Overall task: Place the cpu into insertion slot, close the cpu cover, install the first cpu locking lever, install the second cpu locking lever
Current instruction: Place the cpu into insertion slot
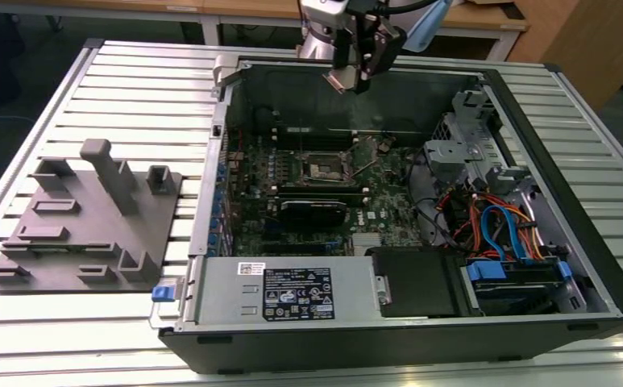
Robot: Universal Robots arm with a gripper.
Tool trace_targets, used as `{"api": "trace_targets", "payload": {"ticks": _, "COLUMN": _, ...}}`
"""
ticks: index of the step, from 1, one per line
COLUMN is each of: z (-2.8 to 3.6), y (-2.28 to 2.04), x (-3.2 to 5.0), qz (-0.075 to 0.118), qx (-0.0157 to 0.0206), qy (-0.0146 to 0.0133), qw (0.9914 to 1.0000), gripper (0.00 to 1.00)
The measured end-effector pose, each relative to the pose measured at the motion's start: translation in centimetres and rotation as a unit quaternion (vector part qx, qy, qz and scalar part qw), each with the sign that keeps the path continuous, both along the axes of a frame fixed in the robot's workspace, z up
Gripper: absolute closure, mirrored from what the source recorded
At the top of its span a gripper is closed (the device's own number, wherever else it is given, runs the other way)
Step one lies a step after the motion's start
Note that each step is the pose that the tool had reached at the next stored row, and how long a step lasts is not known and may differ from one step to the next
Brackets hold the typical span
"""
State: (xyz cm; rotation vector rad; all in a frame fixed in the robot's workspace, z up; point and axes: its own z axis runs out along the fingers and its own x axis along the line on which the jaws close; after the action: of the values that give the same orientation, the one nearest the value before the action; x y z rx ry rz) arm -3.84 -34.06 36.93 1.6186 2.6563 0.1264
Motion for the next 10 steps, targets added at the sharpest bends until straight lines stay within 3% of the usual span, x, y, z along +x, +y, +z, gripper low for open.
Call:
{"api": "trace_targets", "payload": {"ticks": 6, "z": -0.02, "y": 0.0, "x": 0.0, "qz": -0.025, "qx": 0.0, "qy": 0.0, "qw": 0.99969, "gripper": 0.46}}
{"api": "trace_targets", "payload": {"ticks": 10, "z": -0.02, "y": 0.0, "x": 0.0, "qz": -0.03, "qx": 0.0, "qy": 0.0, "qw": 0.99956, "gripper": 0.46}}
